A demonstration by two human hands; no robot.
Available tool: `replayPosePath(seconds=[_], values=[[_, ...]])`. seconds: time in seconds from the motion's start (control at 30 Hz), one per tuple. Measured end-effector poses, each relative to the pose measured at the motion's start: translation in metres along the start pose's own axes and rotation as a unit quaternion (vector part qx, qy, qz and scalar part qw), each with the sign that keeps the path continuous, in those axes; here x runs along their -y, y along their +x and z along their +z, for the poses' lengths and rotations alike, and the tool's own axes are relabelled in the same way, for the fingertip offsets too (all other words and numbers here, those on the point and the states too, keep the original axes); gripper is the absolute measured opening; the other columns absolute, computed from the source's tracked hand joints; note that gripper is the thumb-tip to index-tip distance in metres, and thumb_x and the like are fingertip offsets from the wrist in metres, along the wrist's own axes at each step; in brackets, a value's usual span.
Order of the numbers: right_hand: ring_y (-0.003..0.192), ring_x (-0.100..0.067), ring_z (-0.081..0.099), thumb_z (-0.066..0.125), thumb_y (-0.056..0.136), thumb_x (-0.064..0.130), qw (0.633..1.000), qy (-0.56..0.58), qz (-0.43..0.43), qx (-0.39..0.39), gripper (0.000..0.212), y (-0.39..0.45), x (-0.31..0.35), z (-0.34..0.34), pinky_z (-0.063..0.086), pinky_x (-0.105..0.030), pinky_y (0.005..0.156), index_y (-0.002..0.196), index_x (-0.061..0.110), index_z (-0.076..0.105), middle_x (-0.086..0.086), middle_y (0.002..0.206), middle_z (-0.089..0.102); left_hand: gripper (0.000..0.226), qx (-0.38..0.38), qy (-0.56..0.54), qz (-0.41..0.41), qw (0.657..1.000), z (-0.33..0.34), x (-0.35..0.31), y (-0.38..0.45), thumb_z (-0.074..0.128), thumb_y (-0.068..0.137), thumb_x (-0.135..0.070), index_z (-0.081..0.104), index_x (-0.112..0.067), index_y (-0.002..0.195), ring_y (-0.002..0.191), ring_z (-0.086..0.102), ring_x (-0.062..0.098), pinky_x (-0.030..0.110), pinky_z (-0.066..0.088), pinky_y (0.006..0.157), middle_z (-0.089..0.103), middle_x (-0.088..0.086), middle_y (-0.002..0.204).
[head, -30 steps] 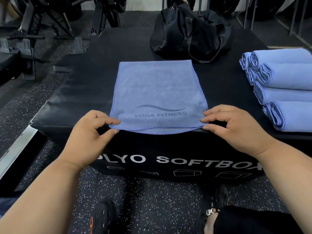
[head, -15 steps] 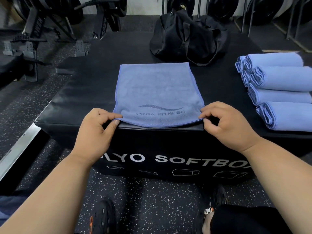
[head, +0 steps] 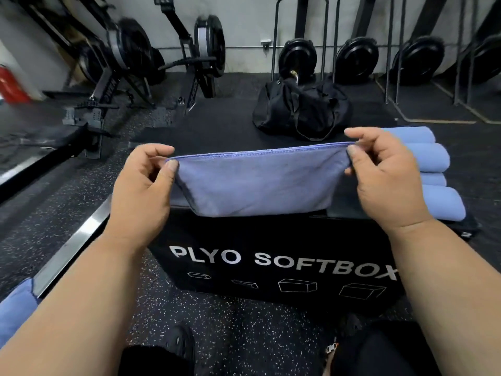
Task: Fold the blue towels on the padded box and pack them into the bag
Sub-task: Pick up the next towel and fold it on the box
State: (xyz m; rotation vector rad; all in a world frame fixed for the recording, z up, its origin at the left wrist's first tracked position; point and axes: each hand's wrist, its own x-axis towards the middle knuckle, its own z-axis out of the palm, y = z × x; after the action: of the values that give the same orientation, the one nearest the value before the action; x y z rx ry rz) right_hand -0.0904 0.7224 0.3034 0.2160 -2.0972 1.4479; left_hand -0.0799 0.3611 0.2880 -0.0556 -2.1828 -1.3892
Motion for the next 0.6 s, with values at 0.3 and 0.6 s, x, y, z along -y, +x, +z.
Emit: replayPosePath(seconds=[0.3, 0.6], values=[[0.087, -0.013, 0.072, 0.062, 0.103, 0.008, 0.999, 0.051, 0.016, 0.007, 0.032, -0.049, 0.077, -0.039, 0.058, -0.041, 0.094, 0.096, 0.038, 0.072, 0.012, 0.092, 0.074, 0.017, 0.084, 0.035, 0.008, 0.996, -0.072, -0.075, -0.030, 0.062, 0.106, -0.022, 0.068, -0.038, 0.108, 0.077, 0.063, 0.012, 0.048, 0.056, 0.087, 0.072, -0.004, 0.095], [0.082, -0.009, 0.072, 0.064, 0.103, 0.010, 0.998, 0.053, 0.020, 0.034, 0.027, -0.083, 0.132, -0.069, 0.056, -0.021, 0.085, 0.100, 0.034, 0.076, 0.011, 0.091, 0.077, 0.023, 0.102, 0.066, 0.037, 0.992, -0.126, -0.109, -0.079, 0.064, 0.105, -0.021, 0.065, -0.040, 0.116, 0.083, 0.068, 0.024, 0.060, 0.056, 0.092, 0.069, -0.006, 0.091]])
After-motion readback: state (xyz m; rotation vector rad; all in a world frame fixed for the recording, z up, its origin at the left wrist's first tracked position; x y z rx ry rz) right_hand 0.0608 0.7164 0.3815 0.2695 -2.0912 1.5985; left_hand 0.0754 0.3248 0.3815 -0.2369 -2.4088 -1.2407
